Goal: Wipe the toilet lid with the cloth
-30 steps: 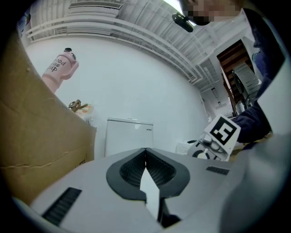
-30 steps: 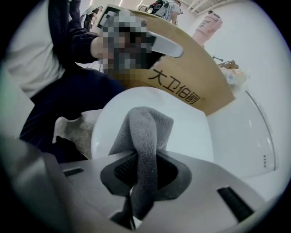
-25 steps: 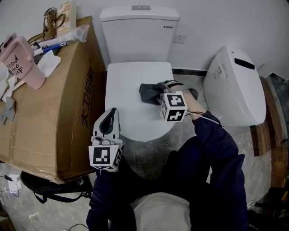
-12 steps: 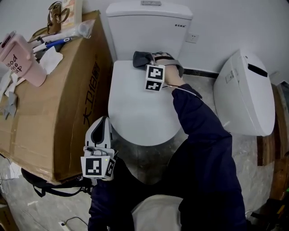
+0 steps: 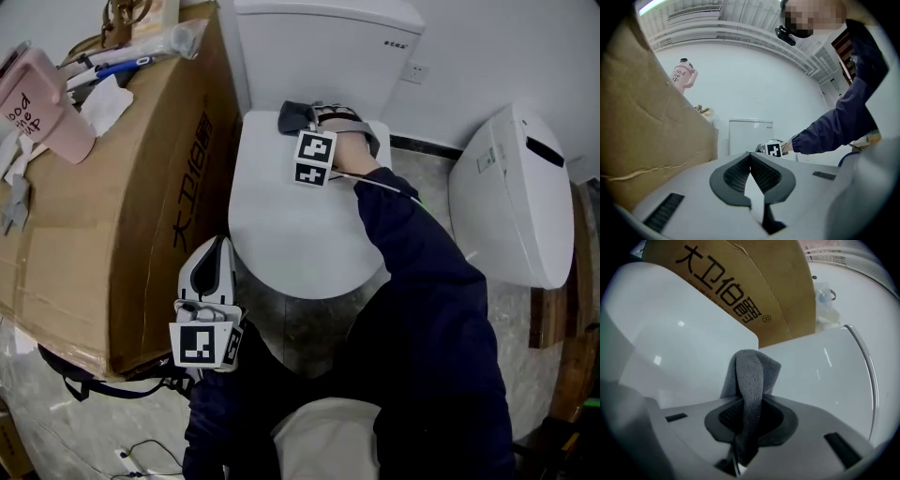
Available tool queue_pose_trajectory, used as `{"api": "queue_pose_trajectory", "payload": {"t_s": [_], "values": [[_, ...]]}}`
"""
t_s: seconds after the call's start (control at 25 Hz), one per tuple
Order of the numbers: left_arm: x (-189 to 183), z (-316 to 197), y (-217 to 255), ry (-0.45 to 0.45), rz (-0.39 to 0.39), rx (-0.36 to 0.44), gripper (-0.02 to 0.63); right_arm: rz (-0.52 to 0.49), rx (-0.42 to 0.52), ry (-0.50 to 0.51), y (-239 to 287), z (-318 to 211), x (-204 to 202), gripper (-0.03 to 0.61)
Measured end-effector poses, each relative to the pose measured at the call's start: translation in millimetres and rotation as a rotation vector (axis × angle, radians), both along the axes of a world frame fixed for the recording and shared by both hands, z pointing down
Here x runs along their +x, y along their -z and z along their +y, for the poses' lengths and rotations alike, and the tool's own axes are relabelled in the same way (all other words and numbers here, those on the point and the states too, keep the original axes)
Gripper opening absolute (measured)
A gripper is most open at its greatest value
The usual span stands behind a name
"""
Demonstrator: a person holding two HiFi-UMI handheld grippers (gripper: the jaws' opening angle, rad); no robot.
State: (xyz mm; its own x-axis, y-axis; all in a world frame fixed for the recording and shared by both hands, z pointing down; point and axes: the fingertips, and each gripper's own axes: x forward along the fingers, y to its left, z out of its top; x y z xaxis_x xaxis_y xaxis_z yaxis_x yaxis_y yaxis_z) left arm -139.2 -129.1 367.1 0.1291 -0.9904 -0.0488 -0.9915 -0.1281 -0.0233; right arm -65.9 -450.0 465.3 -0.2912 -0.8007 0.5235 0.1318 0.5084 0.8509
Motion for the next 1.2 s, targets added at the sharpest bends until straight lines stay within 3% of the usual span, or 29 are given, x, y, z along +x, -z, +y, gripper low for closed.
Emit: {"api": "queue_pose_trajectory", "payload": {"t_s": [0.64, 1.2], "values": [[14.1, -8.1, 8.5, -0.118, 0.066, 0.046, 0.015, 0.036, -0.216, 0.092, -23.8, 158.9, 15.6, 0.058], [15.6, -2.3, 22.3, -0.171, 0.105, 0.089, 0.015, -0.001, -0.357, 0.092, -33.8, 277.7, 38.2, 0.059]]}}
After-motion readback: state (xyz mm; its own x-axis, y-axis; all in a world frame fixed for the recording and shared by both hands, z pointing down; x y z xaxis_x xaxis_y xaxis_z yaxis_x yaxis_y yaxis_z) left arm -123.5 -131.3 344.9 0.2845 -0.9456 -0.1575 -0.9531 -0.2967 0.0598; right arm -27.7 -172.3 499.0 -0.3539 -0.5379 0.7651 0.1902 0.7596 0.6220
